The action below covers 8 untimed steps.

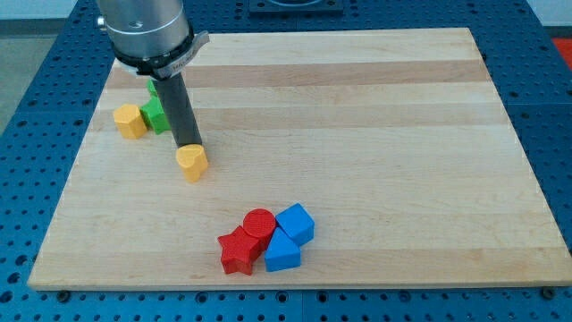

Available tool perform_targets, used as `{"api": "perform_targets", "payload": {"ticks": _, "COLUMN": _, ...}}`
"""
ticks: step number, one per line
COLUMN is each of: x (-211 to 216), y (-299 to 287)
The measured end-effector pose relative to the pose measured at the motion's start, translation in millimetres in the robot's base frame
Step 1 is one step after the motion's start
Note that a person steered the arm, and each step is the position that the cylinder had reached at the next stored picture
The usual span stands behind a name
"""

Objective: Make your arm to the left of the yellow hexagon

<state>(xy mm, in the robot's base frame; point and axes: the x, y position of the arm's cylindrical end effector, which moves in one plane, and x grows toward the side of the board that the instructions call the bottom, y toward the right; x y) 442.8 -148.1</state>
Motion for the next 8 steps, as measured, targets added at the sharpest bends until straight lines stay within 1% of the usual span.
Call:
{"api": "perform_targets", "payload": {"ticks": 1, "x": 25, "y": -1}}
{"api": "perform_targets", "payload": {"ticks": 2, "x": 33, "y": -2}}
{"api": "perform_targets", "payload": {"ticks": 3, "x": 41, "y": -33}}
{"api": "perform_targets", "payload": {"ticks": 5, "x": 45, "y": -128}}
{"api": "perform_targets", "payload": {"ticks": 6, "x": 45, "y": -129}}
{"api": "perform_targets", "payload": {"ticks": 7, "x": 43, "y": -129}}
{"api": "perform_targets", "payload": {"ticks": 8, "x": -2, "y": -130}}
